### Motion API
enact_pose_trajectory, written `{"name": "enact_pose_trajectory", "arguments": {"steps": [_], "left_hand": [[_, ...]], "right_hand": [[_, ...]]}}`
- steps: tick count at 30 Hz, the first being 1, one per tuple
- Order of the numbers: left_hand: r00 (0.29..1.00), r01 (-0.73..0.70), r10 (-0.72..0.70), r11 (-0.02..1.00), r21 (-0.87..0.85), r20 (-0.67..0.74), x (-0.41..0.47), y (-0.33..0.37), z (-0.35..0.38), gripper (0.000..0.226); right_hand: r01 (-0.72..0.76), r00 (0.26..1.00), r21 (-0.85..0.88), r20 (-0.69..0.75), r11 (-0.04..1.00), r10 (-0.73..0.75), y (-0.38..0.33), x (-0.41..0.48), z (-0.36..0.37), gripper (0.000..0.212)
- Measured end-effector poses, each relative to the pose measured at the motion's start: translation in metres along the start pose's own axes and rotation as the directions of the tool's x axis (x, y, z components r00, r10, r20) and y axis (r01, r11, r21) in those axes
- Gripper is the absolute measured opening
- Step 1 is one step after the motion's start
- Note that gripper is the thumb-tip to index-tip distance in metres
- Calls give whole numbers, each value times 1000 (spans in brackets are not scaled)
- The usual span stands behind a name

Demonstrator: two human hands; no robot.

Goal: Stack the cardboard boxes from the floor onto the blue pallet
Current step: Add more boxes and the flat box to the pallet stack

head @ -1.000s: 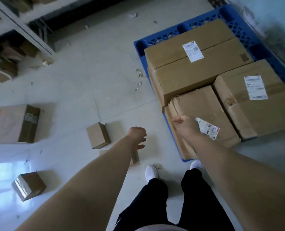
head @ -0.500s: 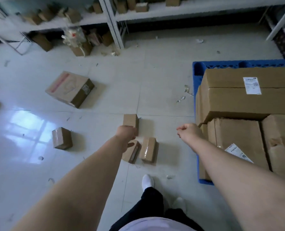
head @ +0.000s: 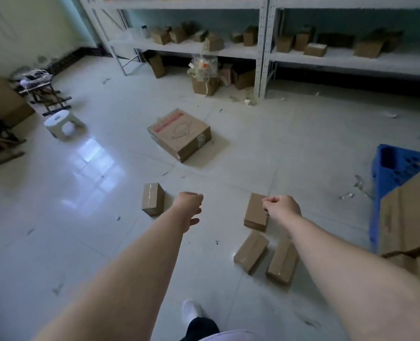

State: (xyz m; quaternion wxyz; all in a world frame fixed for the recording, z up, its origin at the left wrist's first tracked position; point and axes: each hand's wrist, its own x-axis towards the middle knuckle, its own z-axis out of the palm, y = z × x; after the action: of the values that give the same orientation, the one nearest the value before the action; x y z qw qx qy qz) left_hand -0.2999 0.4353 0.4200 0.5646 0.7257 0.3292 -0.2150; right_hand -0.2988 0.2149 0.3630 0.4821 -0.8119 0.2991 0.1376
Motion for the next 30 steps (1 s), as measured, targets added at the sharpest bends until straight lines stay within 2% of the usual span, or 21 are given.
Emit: {"name": "enact_pose_trajectory", "arguments": {"steps": [6,10,14,17,20,24,30], "left_hand": [[999,49,-49,999,13,-12,84,20,-118,9],[998,55,-55,998,18,-14,141,44,-157,10],[996,85,-85,996,15,22,194,73,-168,7],[996,93,-93,996,17,14,240,104,-170,15],[996,91,-90,996,18,-19,292,145,-170,21],[984,173,-174,985,-11,-45,361,207,-172,15],[977,197,-204,975,-97,-60,446,285,-183,18]], "right_hand": [[-31,999,43,12,999,31,-86,9,116,22],[-39,999,-11,3,999,39,-126,35,157,22],[-63,998,-25,8,998,63,-159,84,181,15],[-66,997,-27,27,997,66,-189,132,199,12],[-36,999,-22,40,999,37,-233,192,219,13],[-28,995,-63,93,998,33,-300,271,234,17],[-44,990,-84,128,995,55,-389,365,246,20]]}}
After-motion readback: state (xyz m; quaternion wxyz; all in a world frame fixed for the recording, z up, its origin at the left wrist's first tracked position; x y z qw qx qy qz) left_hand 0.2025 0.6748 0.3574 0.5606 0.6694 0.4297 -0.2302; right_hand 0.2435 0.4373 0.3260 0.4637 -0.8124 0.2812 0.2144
